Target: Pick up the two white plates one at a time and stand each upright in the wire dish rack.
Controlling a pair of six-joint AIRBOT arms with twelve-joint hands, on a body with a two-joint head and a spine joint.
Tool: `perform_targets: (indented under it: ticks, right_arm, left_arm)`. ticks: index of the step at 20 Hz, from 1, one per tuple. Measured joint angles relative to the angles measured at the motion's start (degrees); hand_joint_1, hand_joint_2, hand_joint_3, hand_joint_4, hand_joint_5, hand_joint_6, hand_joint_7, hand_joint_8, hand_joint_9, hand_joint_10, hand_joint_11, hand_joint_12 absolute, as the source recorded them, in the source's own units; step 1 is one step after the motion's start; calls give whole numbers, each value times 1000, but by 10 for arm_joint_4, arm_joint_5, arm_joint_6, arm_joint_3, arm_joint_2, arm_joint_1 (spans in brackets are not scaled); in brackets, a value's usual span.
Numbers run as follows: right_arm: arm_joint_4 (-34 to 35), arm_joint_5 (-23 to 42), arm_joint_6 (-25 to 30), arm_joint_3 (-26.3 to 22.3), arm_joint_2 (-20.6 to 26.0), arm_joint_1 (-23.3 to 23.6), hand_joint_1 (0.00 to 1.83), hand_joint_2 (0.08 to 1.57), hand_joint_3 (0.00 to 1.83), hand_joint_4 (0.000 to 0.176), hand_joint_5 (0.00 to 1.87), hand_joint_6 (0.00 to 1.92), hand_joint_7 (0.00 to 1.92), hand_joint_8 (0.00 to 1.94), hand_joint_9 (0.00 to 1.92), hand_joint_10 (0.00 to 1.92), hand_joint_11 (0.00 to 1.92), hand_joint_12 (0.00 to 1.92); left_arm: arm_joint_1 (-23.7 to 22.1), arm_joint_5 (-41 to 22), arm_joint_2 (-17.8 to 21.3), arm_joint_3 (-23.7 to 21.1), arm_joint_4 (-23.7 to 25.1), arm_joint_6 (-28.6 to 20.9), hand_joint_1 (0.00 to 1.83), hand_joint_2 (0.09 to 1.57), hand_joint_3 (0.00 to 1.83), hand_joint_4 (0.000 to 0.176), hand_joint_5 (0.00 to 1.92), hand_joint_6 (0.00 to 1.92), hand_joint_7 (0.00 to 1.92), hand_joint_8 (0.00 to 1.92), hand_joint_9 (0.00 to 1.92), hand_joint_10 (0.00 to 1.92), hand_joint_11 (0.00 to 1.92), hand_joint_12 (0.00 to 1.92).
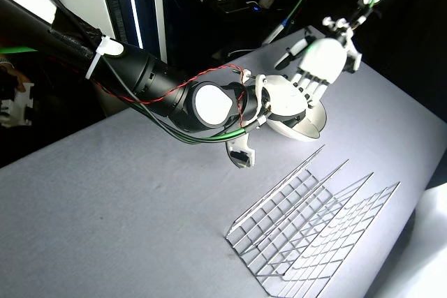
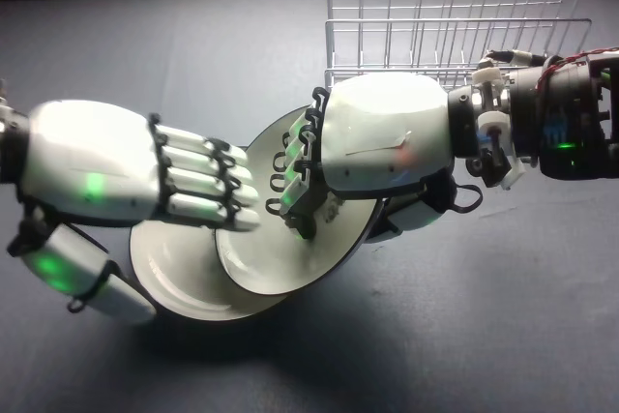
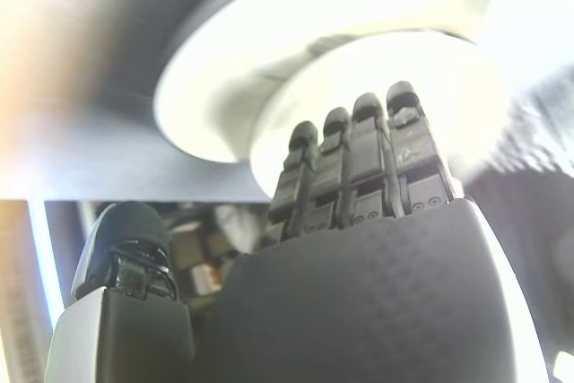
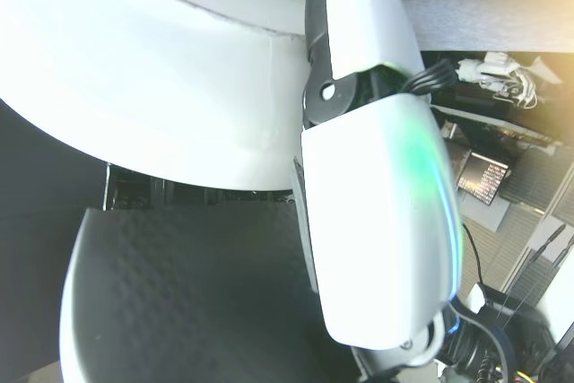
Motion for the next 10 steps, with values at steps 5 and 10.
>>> perform_targets:
  ticks: [5,10]
  right_arm:
    - [42,-3,0,-24,21,19,1490,1089,2,0,973,965,1060,758,951,955,786,1541]
    - [67,-13,1,-59,51,45,1491,1090,2,0,955,983,1056,778,965,943,782,1545]
  left_arm:
    - [-6,-12,21,16,4,0,0,1176,0,0,39,7,3,1,0,0,0,0]
    - [-24,-11,44,24,7,-3,0,1172,0,0,54,7,28,7,0,0,0,0]
